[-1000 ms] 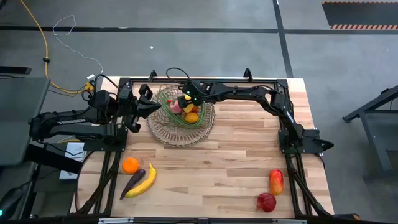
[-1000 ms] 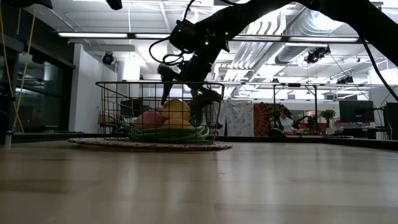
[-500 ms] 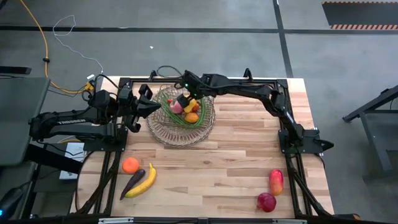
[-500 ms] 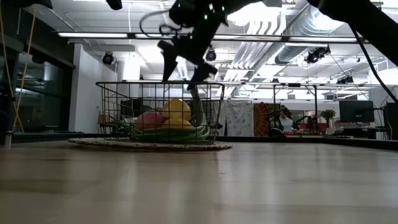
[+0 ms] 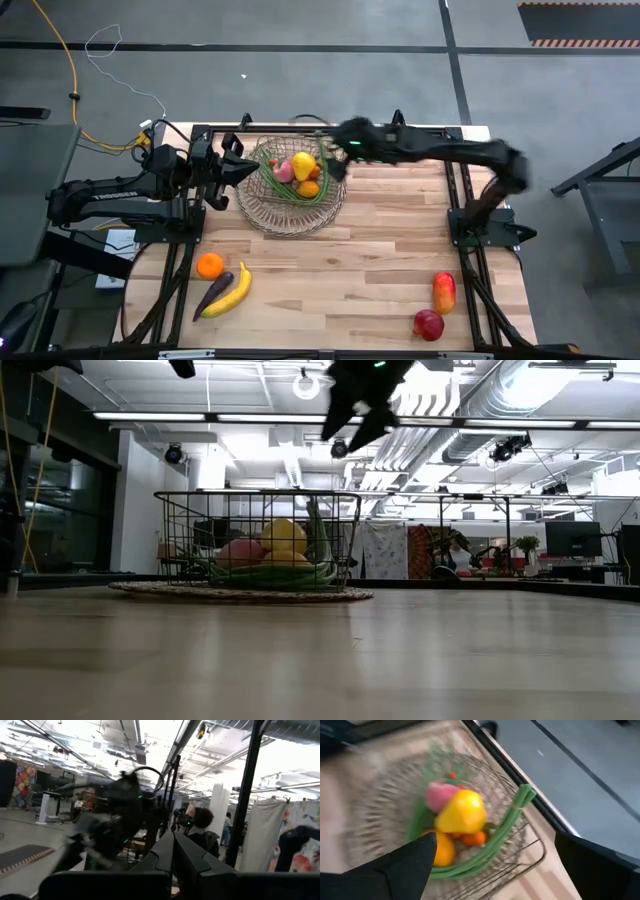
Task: Build produce basket
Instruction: Put the red mango into the wire basket
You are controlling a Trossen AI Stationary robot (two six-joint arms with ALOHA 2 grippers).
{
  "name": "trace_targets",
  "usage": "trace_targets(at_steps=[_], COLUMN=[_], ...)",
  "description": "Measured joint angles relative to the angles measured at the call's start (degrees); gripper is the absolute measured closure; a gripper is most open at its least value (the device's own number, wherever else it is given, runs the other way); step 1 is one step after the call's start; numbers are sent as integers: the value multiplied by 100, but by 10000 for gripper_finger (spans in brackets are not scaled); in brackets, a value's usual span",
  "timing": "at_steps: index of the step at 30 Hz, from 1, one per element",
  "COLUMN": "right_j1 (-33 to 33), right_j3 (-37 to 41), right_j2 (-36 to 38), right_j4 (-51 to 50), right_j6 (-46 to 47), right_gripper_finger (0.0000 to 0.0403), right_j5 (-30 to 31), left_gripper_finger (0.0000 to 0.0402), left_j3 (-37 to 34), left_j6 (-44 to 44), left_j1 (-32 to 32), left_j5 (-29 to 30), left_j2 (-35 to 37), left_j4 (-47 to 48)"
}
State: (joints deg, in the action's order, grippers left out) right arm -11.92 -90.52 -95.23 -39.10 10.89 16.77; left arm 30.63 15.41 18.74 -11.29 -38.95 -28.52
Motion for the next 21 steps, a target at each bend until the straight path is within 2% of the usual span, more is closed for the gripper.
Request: trace_targets(at_steps=[3,8,15,18,21], right_j1=[62,77,68,68,70], right_j3=[1332,2741,3519,3651,3672], right_j2=[1165,2618,3896,4142,4235], right_j4=[983,2030,2062,2048,2125], right_j6=[164,570,1180,1310,1306], right_gripper_finger=[9,9,9,9,9], right_j5=[-360,-120,45,120,-85], left_gripper_finger=[402,401,402,402,402], left_j3=[0,-2,-2,-2,-2], left_j6=[-62,8,86,87,91], left_j1=[-2,-1,-1,-2,0], left_j5=[0,20,17,17,17], left_j2=[0,-3,-4,-6,-6], left_j4=[8,42,64,202,334])
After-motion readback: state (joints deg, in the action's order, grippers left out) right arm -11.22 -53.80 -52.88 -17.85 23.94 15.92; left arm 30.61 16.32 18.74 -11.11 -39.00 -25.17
